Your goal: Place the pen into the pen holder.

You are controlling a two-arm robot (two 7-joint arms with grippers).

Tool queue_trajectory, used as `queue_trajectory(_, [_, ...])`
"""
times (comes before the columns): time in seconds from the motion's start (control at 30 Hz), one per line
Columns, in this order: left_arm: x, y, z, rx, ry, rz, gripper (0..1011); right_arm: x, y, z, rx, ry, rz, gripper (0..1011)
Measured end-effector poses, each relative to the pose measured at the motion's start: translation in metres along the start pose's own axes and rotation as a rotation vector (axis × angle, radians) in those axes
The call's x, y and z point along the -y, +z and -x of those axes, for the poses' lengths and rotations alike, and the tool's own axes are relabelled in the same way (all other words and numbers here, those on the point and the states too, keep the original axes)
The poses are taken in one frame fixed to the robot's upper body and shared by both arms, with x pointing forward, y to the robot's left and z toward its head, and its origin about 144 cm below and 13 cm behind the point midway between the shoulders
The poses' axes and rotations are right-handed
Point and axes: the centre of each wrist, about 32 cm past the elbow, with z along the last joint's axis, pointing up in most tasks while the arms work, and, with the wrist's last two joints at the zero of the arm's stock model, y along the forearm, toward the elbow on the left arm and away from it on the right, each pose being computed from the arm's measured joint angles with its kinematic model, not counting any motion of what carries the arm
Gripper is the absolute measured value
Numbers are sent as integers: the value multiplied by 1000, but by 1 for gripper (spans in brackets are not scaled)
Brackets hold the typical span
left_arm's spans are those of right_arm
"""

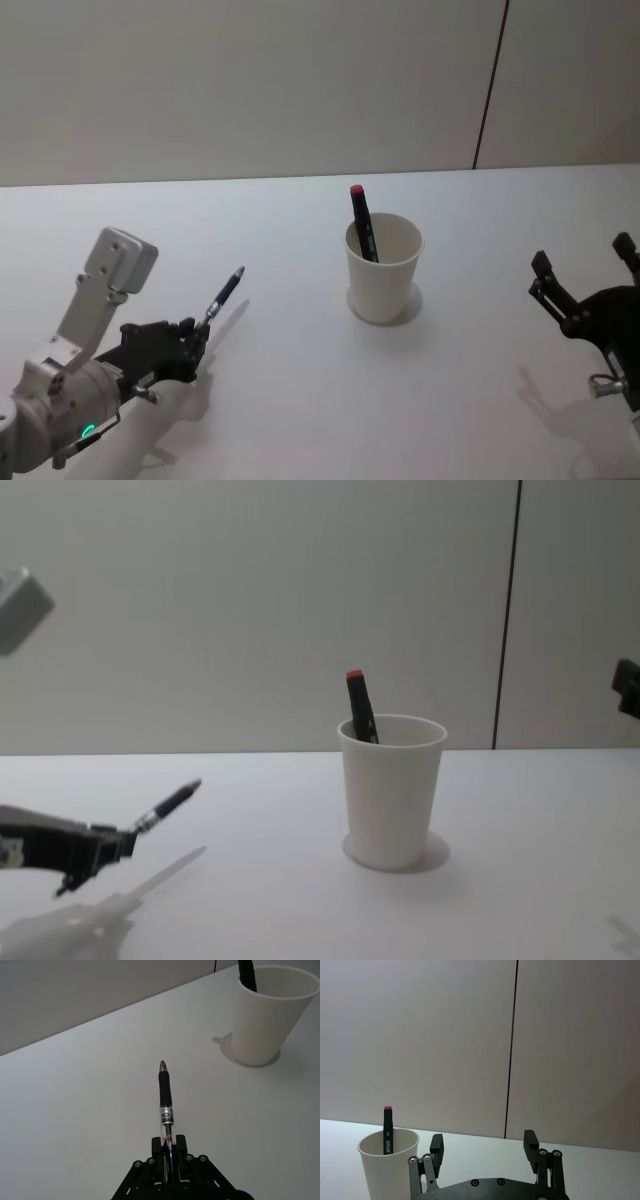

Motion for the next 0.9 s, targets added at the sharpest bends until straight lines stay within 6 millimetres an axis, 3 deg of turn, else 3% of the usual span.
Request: queue_trajectory(0.9, [-7, -3, 5, -13, -74, 480, 172, 0, 0, 0, 0, 0, 0, 1002])
